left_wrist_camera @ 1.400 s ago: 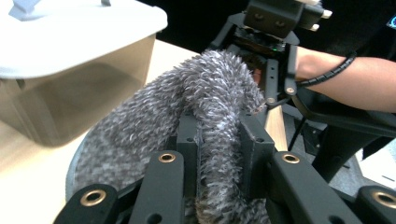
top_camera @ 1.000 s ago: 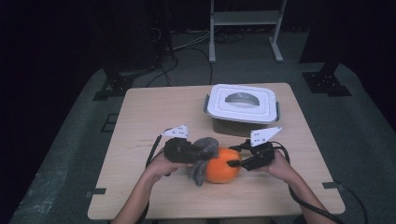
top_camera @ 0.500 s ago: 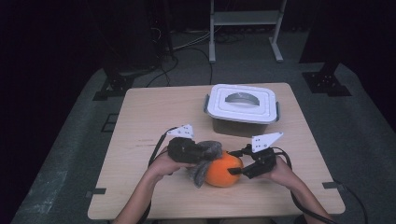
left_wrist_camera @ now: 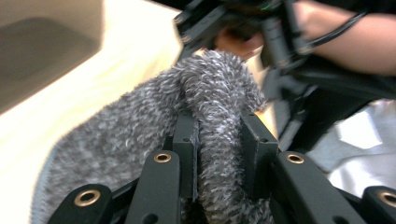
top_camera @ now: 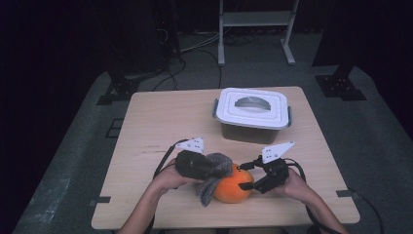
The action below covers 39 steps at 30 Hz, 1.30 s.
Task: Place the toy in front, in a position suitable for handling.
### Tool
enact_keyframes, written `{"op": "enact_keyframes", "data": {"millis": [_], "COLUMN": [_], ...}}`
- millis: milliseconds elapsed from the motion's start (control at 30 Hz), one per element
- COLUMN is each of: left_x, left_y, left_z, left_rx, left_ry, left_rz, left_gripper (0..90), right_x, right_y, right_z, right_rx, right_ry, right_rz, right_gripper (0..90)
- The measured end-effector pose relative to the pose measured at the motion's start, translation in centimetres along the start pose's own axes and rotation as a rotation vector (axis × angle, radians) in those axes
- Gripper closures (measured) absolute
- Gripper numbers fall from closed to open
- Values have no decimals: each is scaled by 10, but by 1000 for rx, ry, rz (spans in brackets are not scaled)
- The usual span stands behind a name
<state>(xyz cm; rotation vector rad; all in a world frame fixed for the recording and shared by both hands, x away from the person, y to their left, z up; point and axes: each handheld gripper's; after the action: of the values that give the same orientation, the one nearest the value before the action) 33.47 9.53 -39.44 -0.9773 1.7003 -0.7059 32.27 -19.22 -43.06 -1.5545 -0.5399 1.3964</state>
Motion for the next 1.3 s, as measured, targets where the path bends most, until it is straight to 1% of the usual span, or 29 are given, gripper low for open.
{"op": "enact_keyframes", "data": {"millis": [67,100,167,200,267,300,367,433,467,533,600,667,700,733,800,867,900,967,1000,1033,1100,1167,1200,1300], "left_x": [5,6,8,9,10,10,9,8,8,9,10,10,9,7,4,2,2,5,6,6,3,0,-1,-4], "left_y": [3,5,10,12,16,17,20,21,21,23,23,21,20,18,13,6,3,0,0,1,2,2,2,1], "left_z": [0,-1,-1,-2,-3,-4,-5,-5,-5,-6,-6,-7,-7,-7,-6,-3,-2,0,0,1,2,4,5,8], "left_rx": [-4,-7,-20,-23,-30,-30,-38,-39,-43,-46,-43,-35,-29,-26,-19,-14,-13,-7,-6,-6,-15,-19,-23,-29], "left_ry": [2,15,61,86,115,117,114,116,119,118,116,110,109,109,102,77,68,42,42,39,40,38,30,10], "left_rz": [22,27,33,48,67,72,63,68,63,51,50,44,37,21,-3,-20,-28,-10,-7,-14,-34,-39,-42,-49], "left_gripper": [706,707,707,707,706,706,706,706,705,705,705,706,707,708,710,711,711,710,710,709,709,710,709,709], "right_x": [-4,-5,-3,0,6,8,10,12,12,12,10,6,3,3,3,4,5,6,6,7,7,8,8,10], "right_y": [-3,-4,-3,-2,0,0,-2,-2,-1,1,2,1,0,0,2,4,4,3,2,1,2,3,3,-5], "right_z": [0,0,1,2,5,6,6,2,1,-2,-3,-3,-3,-4,-5,-5,-4,-2,-1,-1,-4,-8,-10,-13], "right_rx": [7,12,16,13,-38,-62,-90,-79,-80,-68,-53,-29,-11,4,9,-7,-23,-74,-90,-104,-112,-104,-110,-141], "right_ry": [11,14,18,14,9,20,38,56,63,67,68,41,16,3,-5,-5,-4,10,15,19,18,10,14,55], "right_rz": [7,15,58,78,99,99,91,85,82,72,79,86,85,91,93,80,71,55,48,44,28,3,0,-9], "right_gripper": [256,244,211,209,211,214,219,221,225,225,228,223,204,205,246,306,334,380,400,418,462,477,481,485]}}
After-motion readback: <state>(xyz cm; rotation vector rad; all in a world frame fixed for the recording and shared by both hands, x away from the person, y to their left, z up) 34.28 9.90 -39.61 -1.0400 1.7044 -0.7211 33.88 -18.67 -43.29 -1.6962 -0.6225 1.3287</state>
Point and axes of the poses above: each handheld gripper's, and its own axes: x roughly forward along the jaws, y roughly out of its underside, z roughly to its left, and after that the axes turned 11 degrees about y, right-handed
